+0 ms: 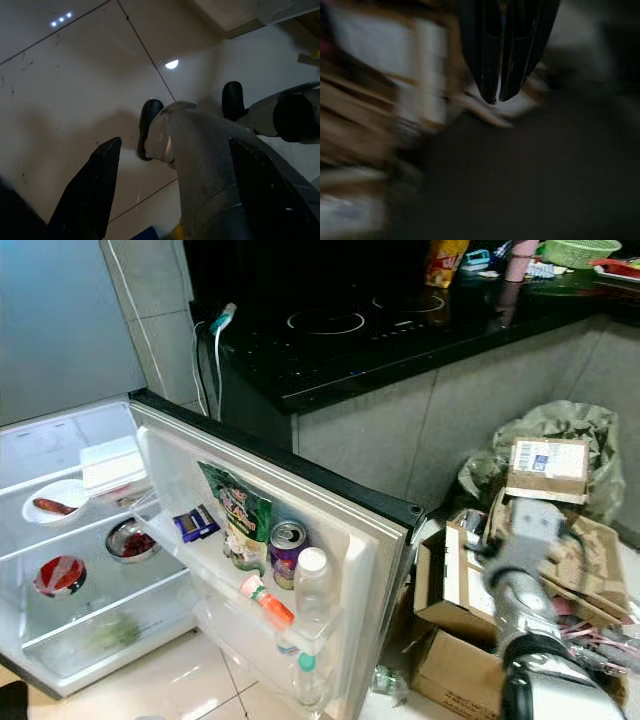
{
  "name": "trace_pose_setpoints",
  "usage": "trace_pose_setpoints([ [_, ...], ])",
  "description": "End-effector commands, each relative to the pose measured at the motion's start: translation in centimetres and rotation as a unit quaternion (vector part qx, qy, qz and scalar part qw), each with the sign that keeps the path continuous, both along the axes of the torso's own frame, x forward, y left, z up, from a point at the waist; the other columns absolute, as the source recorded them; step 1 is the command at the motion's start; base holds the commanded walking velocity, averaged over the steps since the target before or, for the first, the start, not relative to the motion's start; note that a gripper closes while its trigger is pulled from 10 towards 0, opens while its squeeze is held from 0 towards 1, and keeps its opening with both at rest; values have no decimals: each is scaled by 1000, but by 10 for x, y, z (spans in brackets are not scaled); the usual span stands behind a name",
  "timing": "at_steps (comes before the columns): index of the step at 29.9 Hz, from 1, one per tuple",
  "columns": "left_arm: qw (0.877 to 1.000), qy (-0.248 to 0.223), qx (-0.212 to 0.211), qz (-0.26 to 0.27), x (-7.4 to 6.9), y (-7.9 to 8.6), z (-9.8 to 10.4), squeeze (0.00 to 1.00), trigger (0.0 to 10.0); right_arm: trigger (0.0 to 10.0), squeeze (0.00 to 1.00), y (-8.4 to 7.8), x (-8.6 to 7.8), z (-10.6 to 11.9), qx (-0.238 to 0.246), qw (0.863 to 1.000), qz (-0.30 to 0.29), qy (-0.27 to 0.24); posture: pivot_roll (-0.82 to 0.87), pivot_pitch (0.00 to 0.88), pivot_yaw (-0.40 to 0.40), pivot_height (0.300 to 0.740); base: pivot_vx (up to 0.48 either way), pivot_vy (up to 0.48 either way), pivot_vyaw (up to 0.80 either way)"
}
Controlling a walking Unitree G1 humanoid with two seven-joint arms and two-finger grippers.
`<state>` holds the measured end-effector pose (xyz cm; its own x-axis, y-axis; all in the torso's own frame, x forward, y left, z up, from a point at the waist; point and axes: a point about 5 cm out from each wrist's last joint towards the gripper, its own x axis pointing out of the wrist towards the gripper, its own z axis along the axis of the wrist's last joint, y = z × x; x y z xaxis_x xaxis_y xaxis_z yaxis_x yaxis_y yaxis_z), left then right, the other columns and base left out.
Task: Restocking fridge
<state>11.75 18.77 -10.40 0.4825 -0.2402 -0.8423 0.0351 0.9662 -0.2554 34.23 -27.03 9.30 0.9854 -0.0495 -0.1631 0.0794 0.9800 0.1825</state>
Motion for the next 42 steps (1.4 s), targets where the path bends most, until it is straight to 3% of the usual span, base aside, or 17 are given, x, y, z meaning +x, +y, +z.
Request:
trace_pose_setpoints([
  [1, 1000, 5, -1, -3, -4, -2, -1, 0, 10000, 10000, 0, 9, 2, 3, 18, 999, 43, -20, -18, 0, -16, 740, 0, 0, 0],
  [3, 1000, 4, -2, -3, -3, -2, -1, 0, 10000, 10000, 0, 23, 4, 4, 34, 993, 110, -33, -15, 0, -17, 740, 0, 0, 0],
  [6, 1000, 4, -3, -2, -3, -2, -1, 0, 10000, 10000, 0, 28, 4, 4, 40, 989, 136, -37, -15, 0, -17, 740, 0, 0, 0],
  [8, 1000, 3, -4, -2, -3, -3, -1, 0, 10000, 10000, 0, 39, 1, 3, 58, 973, 217, -47, -19, 0, -18, 740, 0, 0, 0],
  [9, 1000, 3, -4, -2, -3, -3, -1, 0, 10000, 10000, 0, 39, 1, 3, 58, 973, 217, -47, -19, 0, -18, 740, 0, 0, 0],
  [14, 1000, 3, -6, -4, -3, -4, -1, 0, 10000, 10000, 0, 52, -14, -2, 82, 925, 369, -45, -20, 0, -19, 740, 0, 0, 0],
  [17, 1000, 3, -6, -4, -3, -4, -1, 0, 10000, 10000, 0, 54, -17, -3, 87, 914, 393, -46, -21, 0, -19, 740, 0, 0, 0],
  [18, 1000, 3, -6, -5, -3, -4, -1, 0, 10000, 10000, 0, 57, -21, -4, 99, 897, 428, -46, -23, 0, -17, 740, 0, 0, 0],
  [19, 1000, 3, -6, -5, -3, -4, -1, 0, 10000, 10000, 0, 57, -21, -4, 99, 897, 428, -46, -23, 0, -17, 740, 0, 0, 0],
  [22, 1000, 3, -6, -6, -2, -4, -1, 0, 10000, 10000, 0, 62, -29, -6, 108, 872, 475, -44, -26, 0, -16, 740, 0, 0, 0],
  [24, 1000, 2, -6, -8, -2, -4, -1, 0, 10000, 10000, 0, 62, -29, -9, 102, 875, 471, -35, -27, 0, -14, 740, 0, 0, 0],
  [25, 1000, 2, -6, -9, -2, -4, -1, 0, 10000, 10000, 0, 60, -28, -13, 89, 887, 451, -27, -26, 0, -15, 740, 0, 0, 0],
  [26, 1000, 1, -6, -11, -1, -5, -1, 0, 10000, 10000, 0, 53, -25, -19, 54, 919, 389, -7, -26, 0, -15, 740, 0, 0, 0],
  [28, 1000, 1, -6, -11, -1, -5, -1, 0, 10000, 10000, 0, 53, -25, -19, 54, 919, 389, -7, -26, 0, -15, 740, 0, 0, 0],
  [31, 1000, 1, -6, -13, -1, -5, -1, 0, 10000, 10000, 0, 46, -25, -27, 68, 942, 327, 5, -26, 0, -12, 740, 0, 0, 0],
  [38, 1000, 1, -5, -17, 0, -5, 0, 0, 10000, 10000, 0, 64, -40, -37, 121, 909, 399, 0, -29, 0, -9, 740, 0, 0, 796],
  [42, 1000, 1, -5, -18, 0, -5, 0, 0, 10000, 10000, 0, 65, -41, -38, 124, 904, 409, -1, -30, 0, -10, 740, 0, 0, 794],
])
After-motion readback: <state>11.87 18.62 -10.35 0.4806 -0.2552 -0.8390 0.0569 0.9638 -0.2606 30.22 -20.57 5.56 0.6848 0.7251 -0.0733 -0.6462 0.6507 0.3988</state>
